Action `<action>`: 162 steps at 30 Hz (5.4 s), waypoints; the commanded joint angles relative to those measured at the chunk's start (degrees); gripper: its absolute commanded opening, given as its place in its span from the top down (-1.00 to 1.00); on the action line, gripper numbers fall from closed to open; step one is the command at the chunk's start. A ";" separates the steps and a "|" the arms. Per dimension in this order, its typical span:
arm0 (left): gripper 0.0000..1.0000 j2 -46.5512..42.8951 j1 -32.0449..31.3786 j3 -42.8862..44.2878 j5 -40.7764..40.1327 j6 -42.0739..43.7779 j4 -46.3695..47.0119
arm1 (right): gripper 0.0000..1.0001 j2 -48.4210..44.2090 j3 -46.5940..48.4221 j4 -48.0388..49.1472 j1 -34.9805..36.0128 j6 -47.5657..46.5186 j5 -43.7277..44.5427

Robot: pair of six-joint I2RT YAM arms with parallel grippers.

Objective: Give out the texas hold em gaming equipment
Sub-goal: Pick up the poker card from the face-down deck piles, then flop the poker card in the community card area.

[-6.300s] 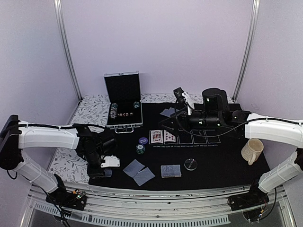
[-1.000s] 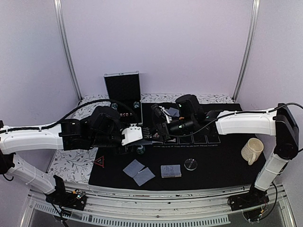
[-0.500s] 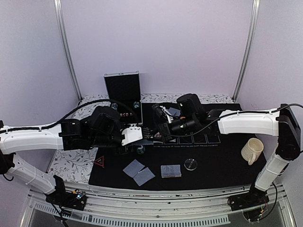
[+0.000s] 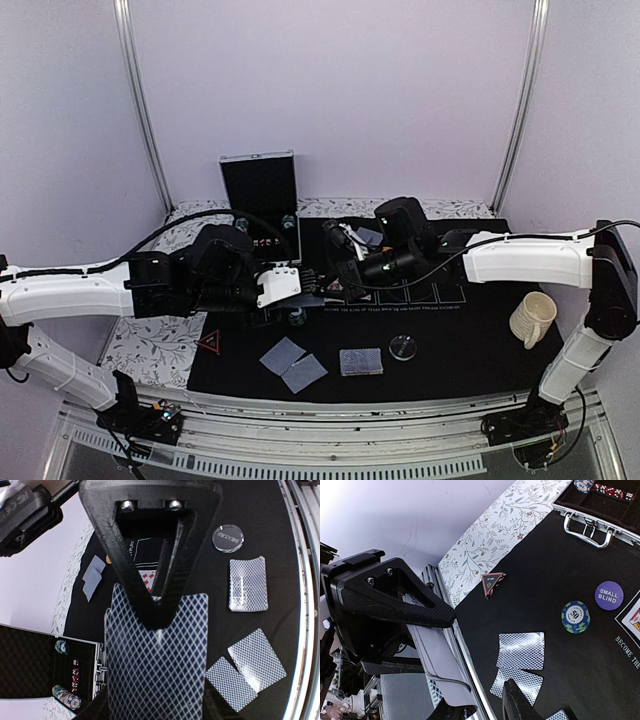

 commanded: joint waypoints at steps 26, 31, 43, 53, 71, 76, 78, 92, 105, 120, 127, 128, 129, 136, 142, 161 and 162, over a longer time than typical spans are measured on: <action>0.04 0.41 0.59 1.05 0.70 -0.77 -0.50 | 0.72 -4.27 4.03 -6.39 -0.16 -5.43 5.08; 0.04 0.25 0.56 0.88 0.57 -0.80 -0.51 | 0.89 -4.51 4.05 -7.16 -0.12 -5.76 5.50; 0.04 -0.02 0.65 0.52 0.57 -0.77 -0.55 | 0.96 -6.34 3.24 -8.41 -0.25 -7.17 5.20; 0.05 -0.43 0.66 0.87 1.94 -1.42 0.49 | 0.78 -4.72 3.52 -7.80 -0.18 -7.44 2.22; 0.04 -2.13 0.99 0.40 3.86 -2.20 1.83 | 0.85 -3.86 2.71 -5.73 -0.23 -6.77 2.16; 0.05 -2.48 1.32 -0.22 3.23 -2.20 1.51 | 0.94 -5.57 2.56 -6.89 -0.53 -7.09 3.03; 0.05 -2.64 1.48 -0.35 3.11 -2.20 1.51 | 0.94 -6.04 2.56 -7.42 -0.58 -7.29 3.40; 0.06 -2.93 1.94 -0.89 4.13 -2.29 2.18 | 0.87 -6.14 1.66 -7.73 -1.07 -7.81 1.63; 0.07 -3.56 2.48 -1.98 3.55 -2.52 1.95 | 0.96 -12.86 -1.70 -7.88 -3.69 -8.64 2.86; 0.07 -3.65 4.73 -2.19 2.98 -5.90 1.43 | 0.96 -20.50 1.56 -19.63 -9.43 -12.84 20.01; 0.07 -6.38 5.68 -4.27 2.29 -7.20 1.96 | 0.97 -8.58 7.39 -30.03 -9.54 -27.80 54.73; 0.07 -6.88 5.75 -4.57 2.18 -7.44 1.99 | 0.97 -6.46 7.88 -29.97 -9.56 -29.69 57.62; 0.07 -7.39 5.79 -4.91 2.08 -7.51 1.96 | 0.97 -4.16 8.44 -29.62 -9.54 -32.22 60.27; 0.07 -10.47 6.30 -6.79 1.84 -7.68 1.60 | 0.96 7.33 9.98 -20.76 -9.42 -49.08 71.98; 0.07 -10.68 6.73 -7.39 2.20 -7.70 1.67 | 0.96 15.72 9.03 -18.90 -6.58 -56.13 69.75; 0.07 -10.44 7.29 -6.95 3.11 -7.25 1.63 | 0.96 20.71 8.06 -28.24 -5.75 -50.66 55.12; 0.07 -10.55 7.30 -6.95 3.03 -7.25 1.53 | 0.96 20.50 7.95 -28.38 -6.03 -50.52 55.22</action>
